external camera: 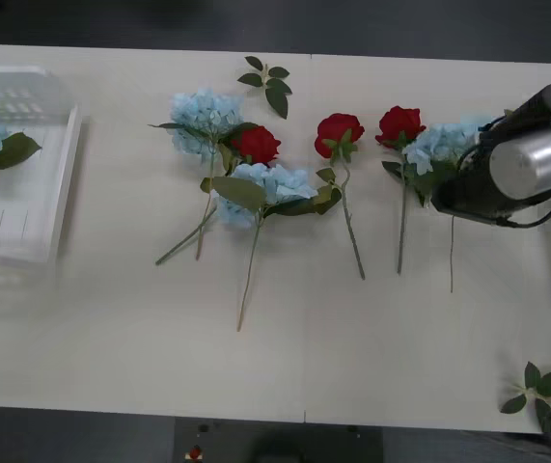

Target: Put the red flowers into the right box and the blue flowers into the left box

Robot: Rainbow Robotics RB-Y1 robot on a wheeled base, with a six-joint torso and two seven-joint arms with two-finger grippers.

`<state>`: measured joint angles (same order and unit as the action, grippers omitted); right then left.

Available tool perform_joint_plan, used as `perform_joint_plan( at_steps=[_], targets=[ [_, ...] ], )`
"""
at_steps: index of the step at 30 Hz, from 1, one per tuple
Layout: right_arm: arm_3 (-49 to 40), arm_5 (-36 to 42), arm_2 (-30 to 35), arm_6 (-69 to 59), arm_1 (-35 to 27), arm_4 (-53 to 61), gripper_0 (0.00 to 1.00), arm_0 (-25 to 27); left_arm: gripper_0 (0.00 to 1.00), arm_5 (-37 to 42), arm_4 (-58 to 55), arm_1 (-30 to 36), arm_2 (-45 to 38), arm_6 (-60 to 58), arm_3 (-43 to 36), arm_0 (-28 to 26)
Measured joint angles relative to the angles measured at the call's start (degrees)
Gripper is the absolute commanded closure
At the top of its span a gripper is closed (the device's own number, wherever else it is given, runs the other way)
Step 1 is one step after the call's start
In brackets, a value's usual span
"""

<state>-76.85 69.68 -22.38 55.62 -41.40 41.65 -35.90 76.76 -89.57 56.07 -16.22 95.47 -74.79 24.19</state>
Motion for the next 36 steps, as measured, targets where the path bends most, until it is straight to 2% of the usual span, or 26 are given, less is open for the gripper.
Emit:
perform_joint_plan(
  at_steps=[7,12,15,19,23,26,28,32,36],
  targets=[
    [-15.93,0.31,-0.01,0.17,-18.97,22.54,1.00,-1.16,0.00,-4.00,-1.37,-2.63,6.25,5.99,-2.08,0.00],
    [-25.39,-6.31,0.02,0.74,-29.89,34.41,1.00,-0.09,0.00,-10.27,-1.37,-6.00,10.26,5.99,-4.99,0.00],
    [-29.59,-9.92,0.06,3.27,-33.48,38.62,1.00,0.97,0.00,-14.36,-1.37,-6.40,14.39,5.99,-6.13,0.00],
    [-32.99,-14.89,0.09,12.78,-34.10,44.02,1.00,1.22,0.00,-21.34,-1.37,-6.39,20.63,5.99,-6.35,0.00],
    [-35.73,-18.55,0.09,17.09,-30.99,45.17,1.00,1.22,0.00,-26.71,-1.37,-6.39,25.37,5.99,-6.35,0.00],
    [-37.83,-22.53,0.02,18.84,-27.31,45.24,1.00,1.24,0.00,-27.29,-1.38,-6.39,26.19,5.99,-6.49,0.00],
    [-39.62,-28.75,-0.89,20.38,-25.84,45.45,1.00,1.26,0.00,-27.24,-1.72,-6.39,25.91,5.99,-7.10,0.00],
    [-43.62,-49.26,-8.95,20.68,-25.68,45.45,1.00,1.21,0.00,-27.14,-5.32,-6.39,25.06,6.00,-8.54,0.00],
    [-45.32,-56.40,-19.32,20.69,-25.67,43.04,1.00,0.42,0.00,-27.05,-10.11,-6.40,24.99,6.14,-10.99,0.00]
  ],
)
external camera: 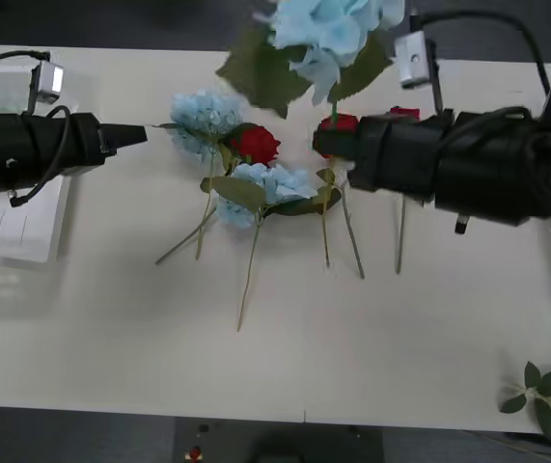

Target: Put the red flowers into the right box and the blue flowers into the left box

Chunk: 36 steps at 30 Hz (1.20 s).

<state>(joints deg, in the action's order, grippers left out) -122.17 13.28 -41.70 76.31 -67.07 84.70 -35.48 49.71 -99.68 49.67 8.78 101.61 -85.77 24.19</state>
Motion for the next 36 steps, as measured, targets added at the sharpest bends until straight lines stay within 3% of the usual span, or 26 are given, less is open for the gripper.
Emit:
perform_joint_plan(
  at_steps=[6,17,21,36],
  targets=[
    [0.29,-1.40,-8.27,0.01,0.60,-2.78,1.00,-5.17,0.00,1.59,-12.70,-0.30,0.00,8.79,-2.53,0.00],
    [8.04,-1.40,-11.62,0.01,7.17,-1.90,1.00,-15.87,0.00,20.28,-19.96,-3.17,-5.06,23.34,1.52,0.00],
    [10.13,-1.41,-13.73,0.01,8.12,-1.87,1.00,-19.41,0.00,22.73,-21.18,-4.94,-6.43,29.81,2.60,0.00],
    [14.93,-2.20,-14.02,0.01,13.85,-1.13,1.00,-20.69,0.00,21.84,-21.55,-12.94,-1.10,34.02,2.60,4.34]
  ],
)
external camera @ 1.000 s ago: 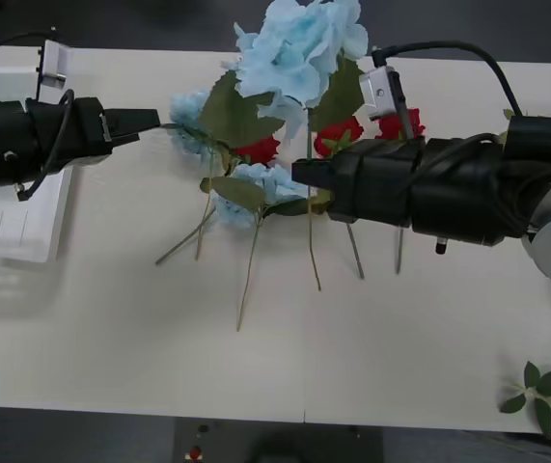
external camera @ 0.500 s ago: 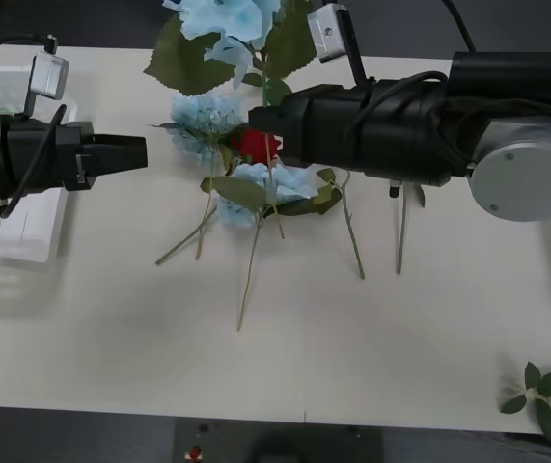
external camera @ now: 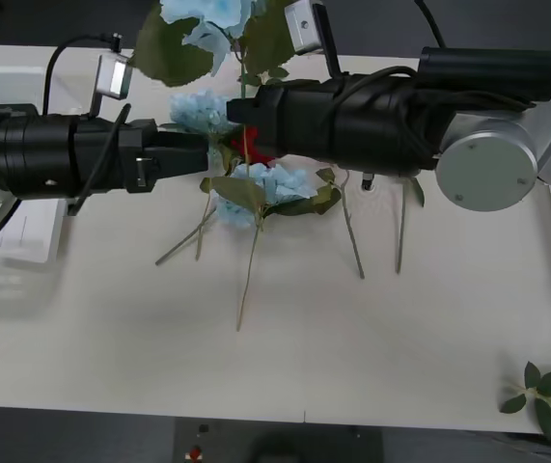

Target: Put the red flowers into the right box and the blue flowers into the left box

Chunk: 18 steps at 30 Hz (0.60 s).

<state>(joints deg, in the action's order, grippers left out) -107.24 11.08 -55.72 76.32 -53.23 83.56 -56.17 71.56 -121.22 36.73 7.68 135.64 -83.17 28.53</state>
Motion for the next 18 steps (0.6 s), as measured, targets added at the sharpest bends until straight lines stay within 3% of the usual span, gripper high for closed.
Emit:
perform_joint_plan(
  at_steps=[18],
  targets=[
    [0.94,-0.03,0.00,0.00,1.58,0.00,1.00,0.00,0.01,-2.95,0.01,-1.42,4.41,0.99,0.00,0.92]
  ],
)
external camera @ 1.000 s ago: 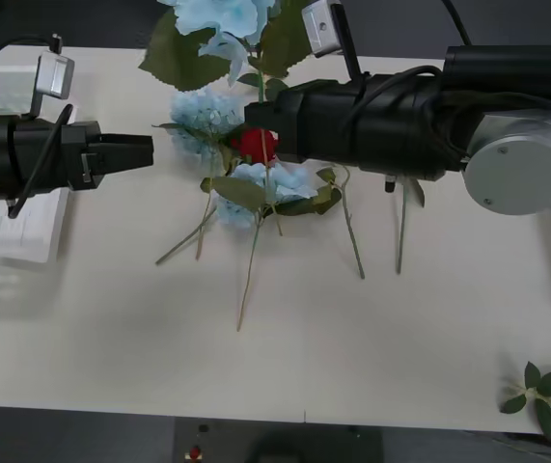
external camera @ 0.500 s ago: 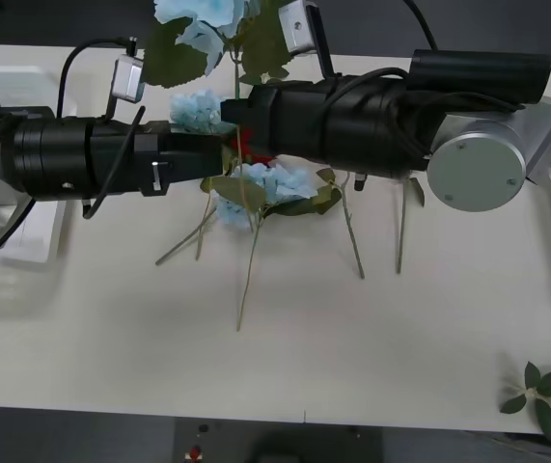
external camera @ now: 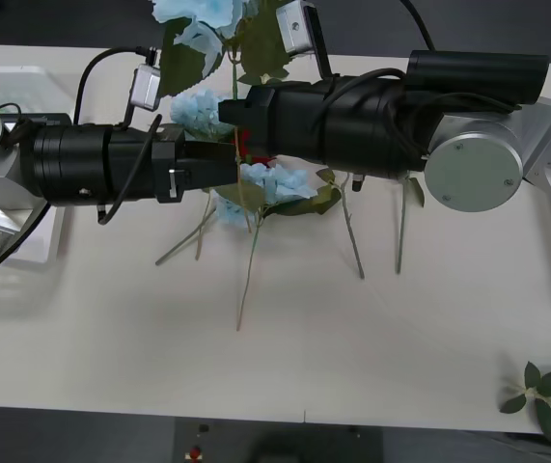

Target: Put the red flowers into the right box and the blue flowers into the left box

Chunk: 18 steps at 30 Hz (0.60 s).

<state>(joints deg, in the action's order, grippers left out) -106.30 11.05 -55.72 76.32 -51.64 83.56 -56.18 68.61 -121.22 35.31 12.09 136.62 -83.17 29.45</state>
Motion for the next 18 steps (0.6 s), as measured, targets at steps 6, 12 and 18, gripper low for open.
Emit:
perform_joint_plan(
  at_steps=[6,12,18],
  targets=[
    [0.00,0.00,0.00,0.00,0.00,0.00,1.00,0.00,1.00,-1.41,0.00,0.00,1.46,0.01,0.00,0.00],
    [0.00,0.00,0.00,0.00,0.00,0.00,1.00,0.00,1.00,-2.82,0.00,0.00,1.54,0.34,0.00,0.00],
    [0.00,0.00,0.00,0.00,0.00,0.00,1.00,0.00,1.00,-2.92,0.00,0.00,1.54,2.04,0.00,0.00]
  ],
)
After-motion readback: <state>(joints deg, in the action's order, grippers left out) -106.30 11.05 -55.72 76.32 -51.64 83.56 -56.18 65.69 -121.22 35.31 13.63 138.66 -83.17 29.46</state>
